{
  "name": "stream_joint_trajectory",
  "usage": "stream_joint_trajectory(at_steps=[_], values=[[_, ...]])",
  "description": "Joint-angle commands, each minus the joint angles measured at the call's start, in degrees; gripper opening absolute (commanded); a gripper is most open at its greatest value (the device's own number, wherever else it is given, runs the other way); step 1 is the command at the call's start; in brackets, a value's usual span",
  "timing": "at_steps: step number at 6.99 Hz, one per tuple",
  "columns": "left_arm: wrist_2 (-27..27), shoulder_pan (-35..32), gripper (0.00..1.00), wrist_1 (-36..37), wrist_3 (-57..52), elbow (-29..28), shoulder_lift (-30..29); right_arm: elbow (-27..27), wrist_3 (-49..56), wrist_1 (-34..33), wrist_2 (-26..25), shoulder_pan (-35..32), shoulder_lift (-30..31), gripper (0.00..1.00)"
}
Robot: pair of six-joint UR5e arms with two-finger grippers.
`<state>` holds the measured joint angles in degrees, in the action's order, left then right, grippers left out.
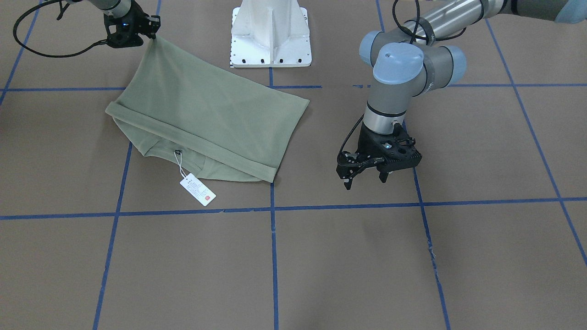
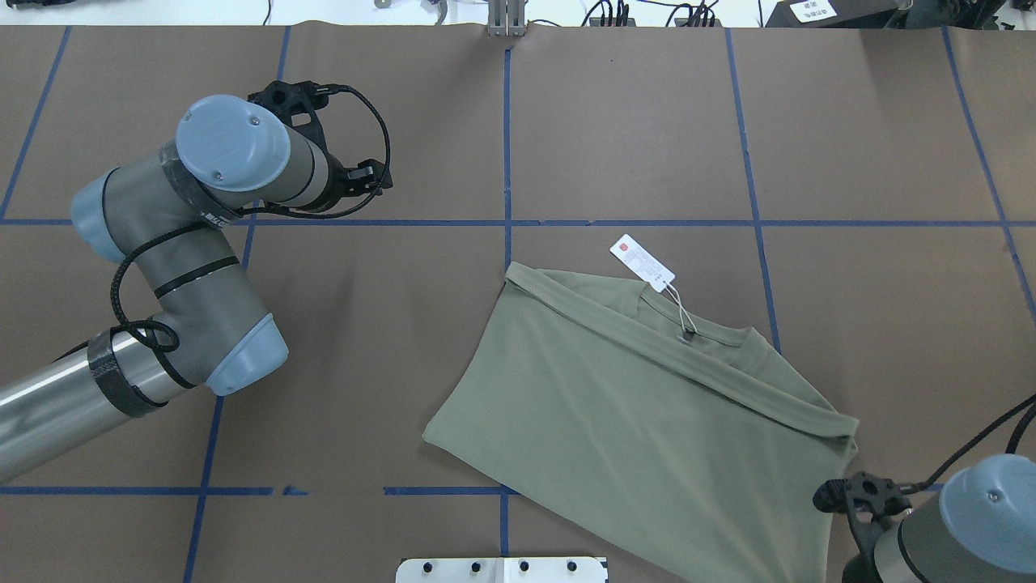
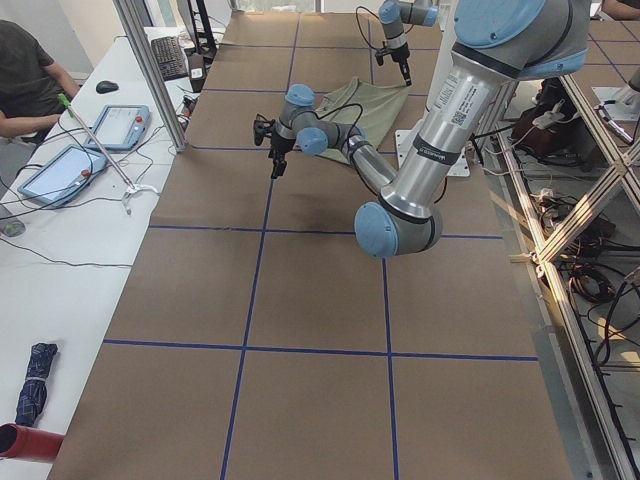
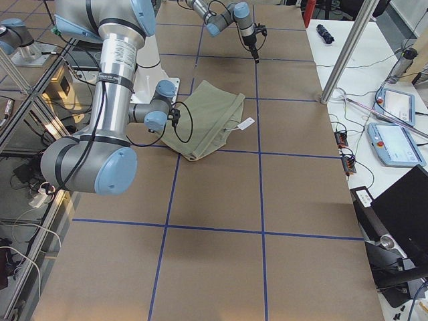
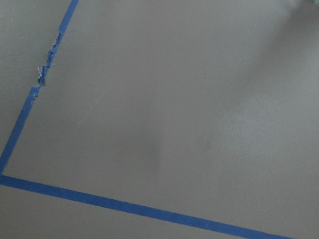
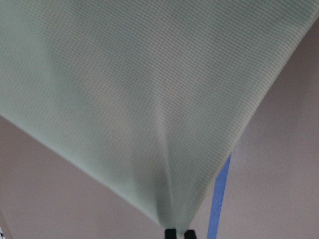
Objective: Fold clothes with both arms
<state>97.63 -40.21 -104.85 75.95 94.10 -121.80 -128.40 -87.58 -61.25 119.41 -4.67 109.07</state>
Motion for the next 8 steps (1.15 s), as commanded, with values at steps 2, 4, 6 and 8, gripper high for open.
stream_joint_trajectory(at_steps=[2, 4, 6, 8], values=[[1.5, 1.8, 1.0, 0.3, 0.2, 3.7, 1.0, -0.8, -5.3, 0.3, 1.9, -7.8, -3.0, 1.0], [7.0, 6.6, 1.0, 0.3, 7.4, 10.2, 5.5, -0.7, -4.5, 2.4, 3.6, -22.2, -9.1, 1.0], [6.4, 16.0, 1.0, 0.0, 20.7, 11.2, 5.1, -0.1, -4.5, 2.8, 3.8, -28.4, -11.5, 1.0], [6.3, 21.0, 1.0, -0.3, 24.3, 10.5, 4.8, 0.7, -4.5, 2.9, 3.6, -30.6, -13.6, 1.0]])
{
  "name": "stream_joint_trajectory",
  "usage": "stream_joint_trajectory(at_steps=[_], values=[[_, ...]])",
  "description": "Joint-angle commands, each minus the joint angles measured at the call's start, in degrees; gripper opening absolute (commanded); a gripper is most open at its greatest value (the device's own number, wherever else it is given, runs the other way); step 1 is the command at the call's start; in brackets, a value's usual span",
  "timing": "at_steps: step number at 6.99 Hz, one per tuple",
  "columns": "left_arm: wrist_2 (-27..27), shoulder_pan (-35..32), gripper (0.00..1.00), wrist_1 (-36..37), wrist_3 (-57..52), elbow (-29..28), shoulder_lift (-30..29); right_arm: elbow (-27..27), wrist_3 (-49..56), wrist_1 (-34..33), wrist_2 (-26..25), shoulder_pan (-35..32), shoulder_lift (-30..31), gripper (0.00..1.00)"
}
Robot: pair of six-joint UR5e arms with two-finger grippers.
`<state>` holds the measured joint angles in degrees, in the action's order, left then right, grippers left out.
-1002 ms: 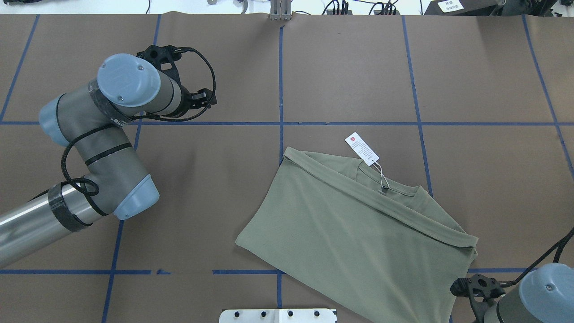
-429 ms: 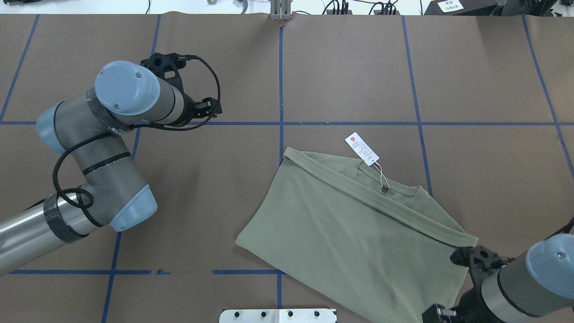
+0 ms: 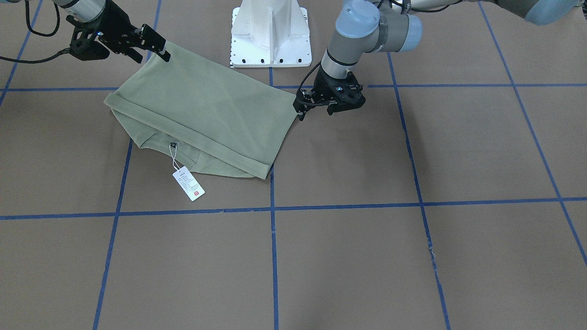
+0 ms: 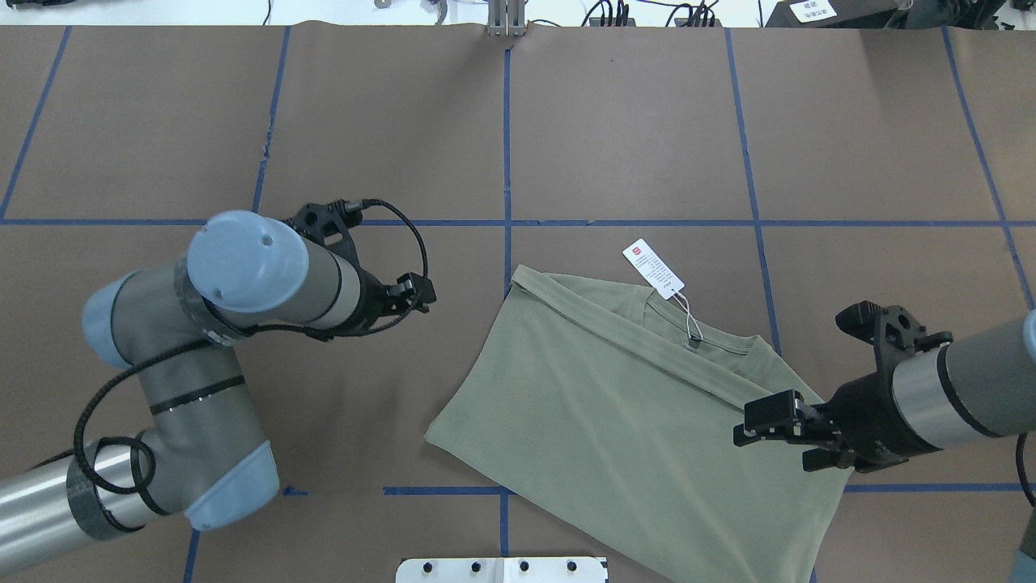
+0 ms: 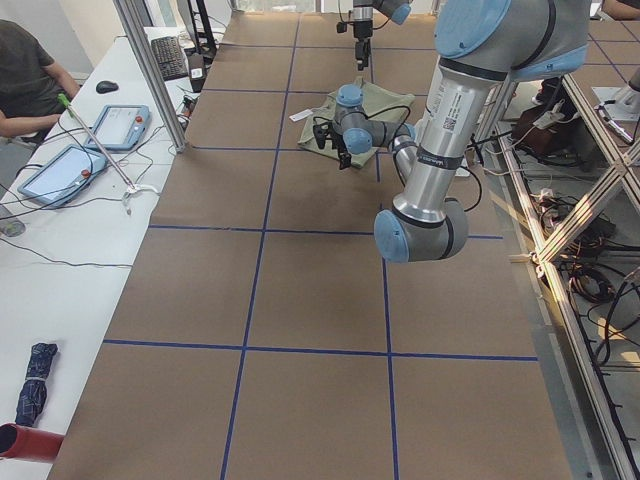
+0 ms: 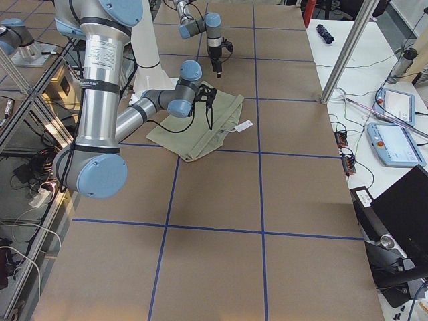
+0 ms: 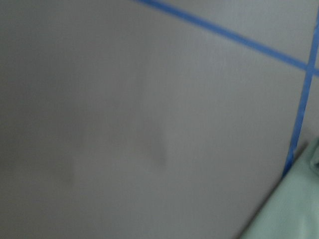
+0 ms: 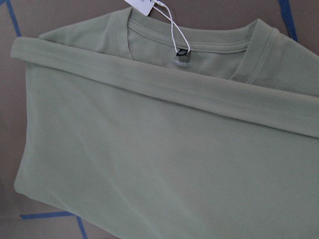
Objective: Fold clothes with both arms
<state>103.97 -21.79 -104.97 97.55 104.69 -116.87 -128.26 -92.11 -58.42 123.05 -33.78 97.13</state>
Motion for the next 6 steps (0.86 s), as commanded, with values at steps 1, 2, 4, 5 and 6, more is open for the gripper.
stream_joint_trajectory(at_steps=[1, 2, 4, 5, 6], values=[[-0.2, 5.2, 1.0, -0.2, 4.7, -0.3, -0.2, 1.1, 0.0, 0.1, 0.0, -1.5, -1.9, 1.0], [-0.5, 5.9, 0.99, -0.2, 5.3, -0.4, -0.6, 1.1, 0.0, 0.1, 0.0, -1.4, -2.0, 1.0], [-2.5, 5.3, 0.98, -0.4, 4.6, -0.5, -0.8, 1.0, -0.1, 0.1, 0.0, -1.4, -2.0, 1.0], [-4.5, 4.7, 0.96, -0.7, 4.2, -1.7, -0.8, 1.0, 0.0, 0.1, 0.0, -1.4, -2.0, 1.0], [-4.7, 4.7, 0.92, -2.0, 3.7, -3.3, -1.1, 1.0, -0.1, 0.1, 0.0, -1.4, -2.0, 1.0]])
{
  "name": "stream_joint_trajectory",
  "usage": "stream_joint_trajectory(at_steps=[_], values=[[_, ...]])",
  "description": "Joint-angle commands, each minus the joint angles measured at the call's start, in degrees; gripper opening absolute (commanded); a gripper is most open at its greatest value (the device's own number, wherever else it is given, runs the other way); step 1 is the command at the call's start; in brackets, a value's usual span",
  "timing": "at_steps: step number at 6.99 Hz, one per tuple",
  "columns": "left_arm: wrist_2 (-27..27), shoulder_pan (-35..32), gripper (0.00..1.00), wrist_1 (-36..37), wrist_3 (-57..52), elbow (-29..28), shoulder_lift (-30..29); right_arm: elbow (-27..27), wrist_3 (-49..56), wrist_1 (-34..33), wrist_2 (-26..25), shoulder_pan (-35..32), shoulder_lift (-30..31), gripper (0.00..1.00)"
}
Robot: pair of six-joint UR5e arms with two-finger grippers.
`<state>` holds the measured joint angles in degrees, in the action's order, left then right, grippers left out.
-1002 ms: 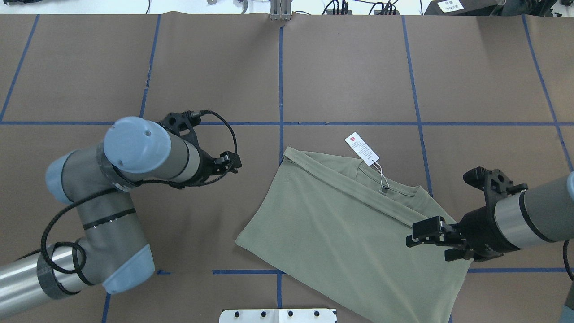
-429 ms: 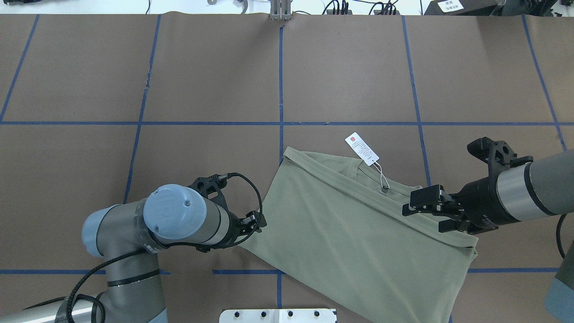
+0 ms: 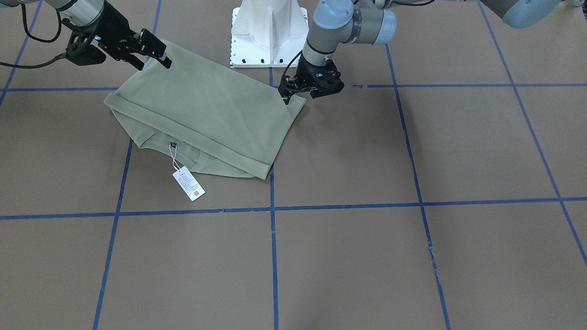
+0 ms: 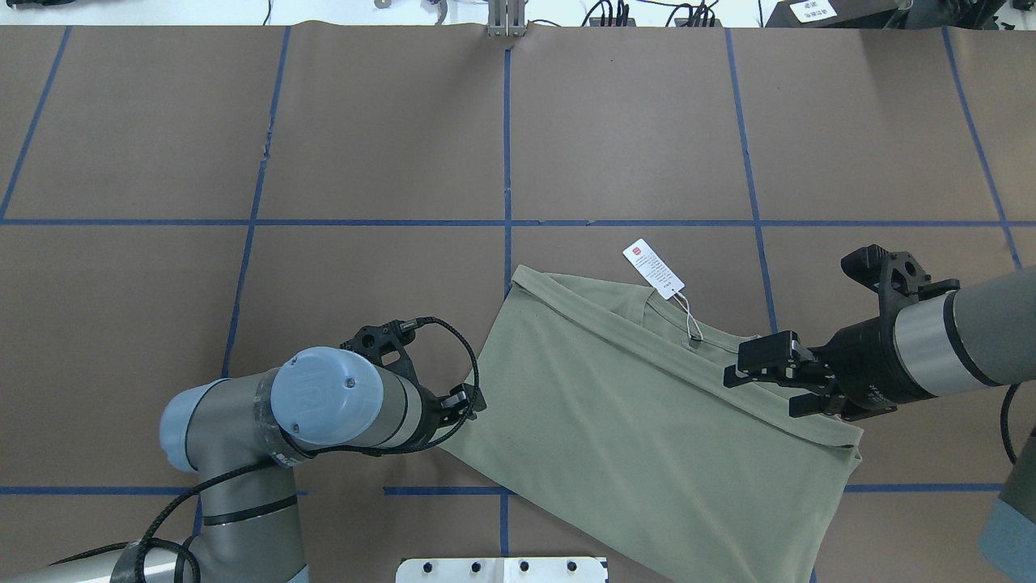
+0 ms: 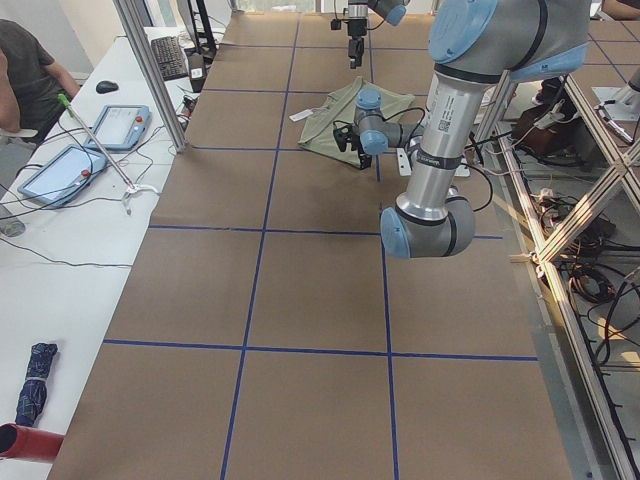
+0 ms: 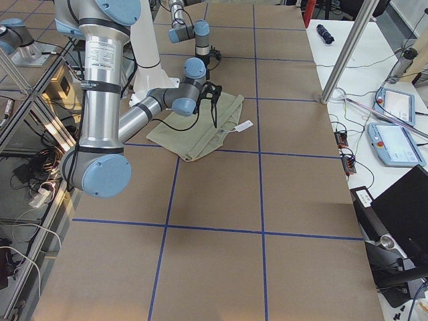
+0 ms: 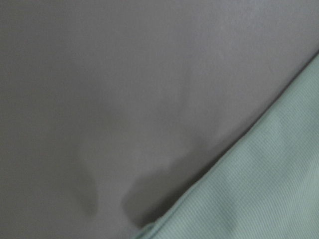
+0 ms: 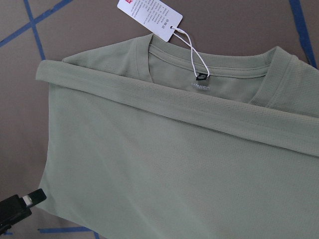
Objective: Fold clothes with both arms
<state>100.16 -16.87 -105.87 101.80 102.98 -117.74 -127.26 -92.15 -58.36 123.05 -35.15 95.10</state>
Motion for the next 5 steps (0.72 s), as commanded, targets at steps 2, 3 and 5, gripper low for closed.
stream_joint_trajectory(at_steps=[2, 3, 5], values=[[-0.8, -0.2, 0.71, -2.0, -0.1, -2.1, -1.0, 0.0, 0.0, 0.0, 0.1, -0.1, 0.1, 1.0], [-0.7, -0.2, 0.71, -1.6, -0.1, -1.8, -1.0, 0.0, -0.1, 0.0, 0.1, -0.1, 0.1, 1.0], [-0.7, -0.3, 0.72, -1.2, -0.3, -1.6, -0.7, -0.1, -0.1, 0.0, 0.2, -0.2, 0.1, 1.0]])
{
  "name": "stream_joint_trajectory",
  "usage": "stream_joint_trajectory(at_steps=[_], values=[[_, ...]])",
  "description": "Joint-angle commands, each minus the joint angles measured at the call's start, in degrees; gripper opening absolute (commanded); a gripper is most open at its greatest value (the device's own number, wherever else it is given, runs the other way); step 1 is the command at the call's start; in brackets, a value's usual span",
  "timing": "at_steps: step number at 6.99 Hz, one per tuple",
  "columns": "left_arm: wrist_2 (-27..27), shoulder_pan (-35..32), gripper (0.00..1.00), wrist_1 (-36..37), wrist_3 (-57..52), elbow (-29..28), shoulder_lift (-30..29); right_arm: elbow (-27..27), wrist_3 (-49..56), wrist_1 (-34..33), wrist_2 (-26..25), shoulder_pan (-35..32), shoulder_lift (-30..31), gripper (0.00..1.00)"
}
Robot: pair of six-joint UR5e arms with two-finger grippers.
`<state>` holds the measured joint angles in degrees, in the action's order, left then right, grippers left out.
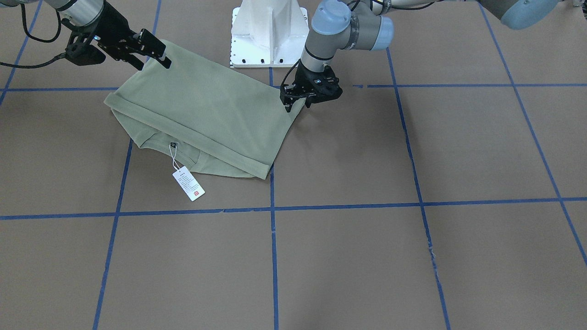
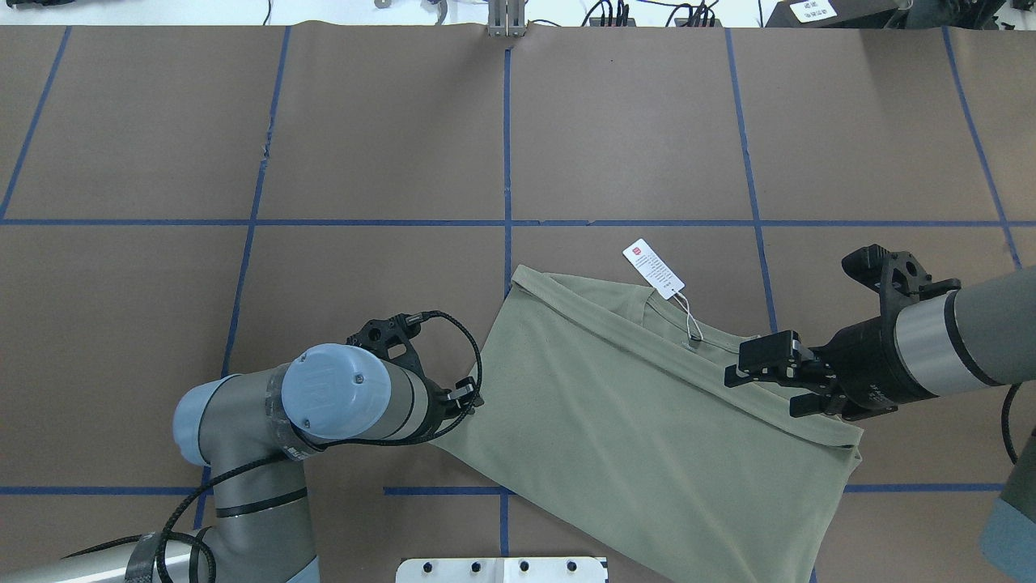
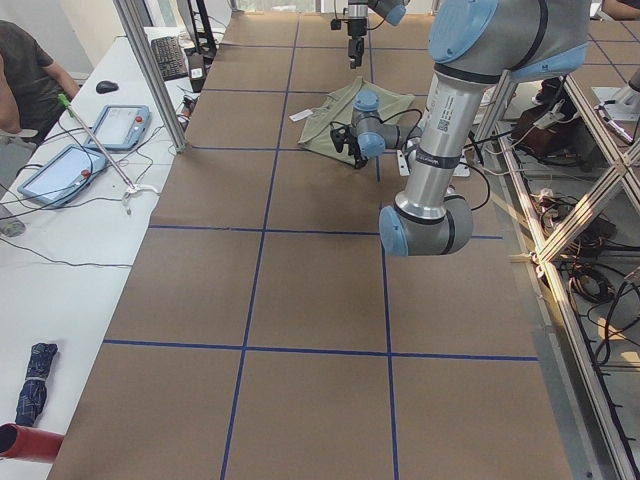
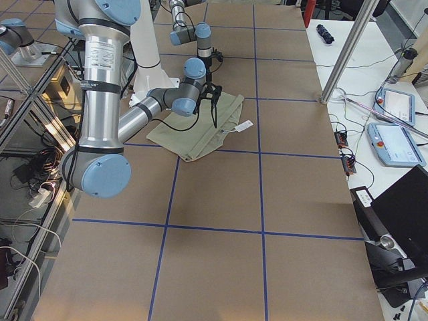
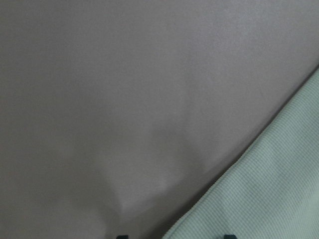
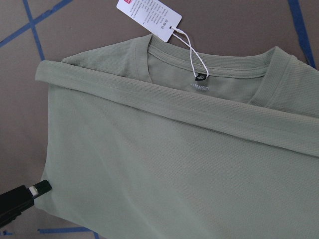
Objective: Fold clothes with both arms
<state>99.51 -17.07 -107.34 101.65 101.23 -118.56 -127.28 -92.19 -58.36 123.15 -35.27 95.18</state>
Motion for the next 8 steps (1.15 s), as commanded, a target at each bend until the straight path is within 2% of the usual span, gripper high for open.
stream_joint_trajectory(at_steps=[1, 3, 8], values=[[-0.2, -0.7, 0.74, 0.4, -0.5, 0.2, 0.4, -0.1, 0.0, 0.0, 0.2, -0.1, 0.0, 1.0], [0.0, -0.8, 0.84, 3.3, -0.7, 0.5, 0.0, 0.0, 0.0, 0.0, 0.2, -0.1, 0.0, 1.0], [0.2, 0.5, 0.84, 3.5, 0.1, 0.5, -0.4, -0.1, -0.2, 0.0, 0.1, -0.1, 0.1, 1.0]])
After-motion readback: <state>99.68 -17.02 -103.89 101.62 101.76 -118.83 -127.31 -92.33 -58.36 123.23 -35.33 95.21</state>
